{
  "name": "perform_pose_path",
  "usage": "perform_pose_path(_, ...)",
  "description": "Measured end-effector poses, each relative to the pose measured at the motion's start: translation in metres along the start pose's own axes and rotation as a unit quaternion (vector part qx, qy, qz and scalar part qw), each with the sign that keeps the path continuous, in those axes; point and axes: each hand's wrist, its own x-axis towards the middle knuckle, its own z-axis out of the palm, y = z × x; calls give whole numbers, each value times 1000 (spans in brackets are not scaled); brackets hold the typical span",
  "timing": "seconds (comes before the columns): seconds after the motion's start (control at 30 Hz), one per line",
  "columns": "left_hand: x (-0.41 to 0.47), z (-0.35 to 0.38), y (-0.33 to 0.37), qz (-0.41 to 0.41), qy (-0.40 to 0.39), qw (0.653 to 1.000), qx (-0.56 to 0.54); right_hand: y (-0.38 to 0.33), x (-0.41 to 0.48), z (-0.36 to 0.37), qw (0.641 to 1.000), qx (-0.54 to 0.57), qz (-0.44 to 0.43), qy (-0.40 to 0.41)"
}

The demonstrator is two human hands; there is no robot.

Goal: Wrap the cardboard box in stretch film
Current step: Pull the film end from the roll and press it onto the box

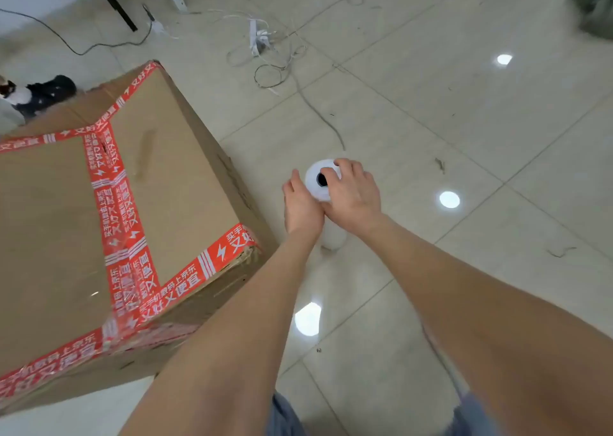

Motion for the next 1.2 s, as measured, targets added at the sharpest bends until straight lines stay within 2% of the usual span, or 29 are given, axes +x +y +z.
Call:
perform_pose_path(0.13,10,8,-14,0,14,1000,2,5,4,12,999,-27,-34,29)
perform_pose_path(0.33,25,19,-40,-8,11,999,41,5,7,22,998,-35,-41,41)
perform_pose_path(0.5,31,28,-50,3,-8,1000,23,5,10,26,996,-56,-43,59)
perform_pose_path(0.8,38,35,-63,2,-44,999,-9,22,10,17,994,-68,-73,37)
perform_pose_path(0.97,33,44,-71,-11,-5,1000,-19,37,4,11,992,-66,-104,15)
perform_pose_path(1.2,26,40,-60,17,36,997,-69,19,-1,16,995,-66,-29,61)
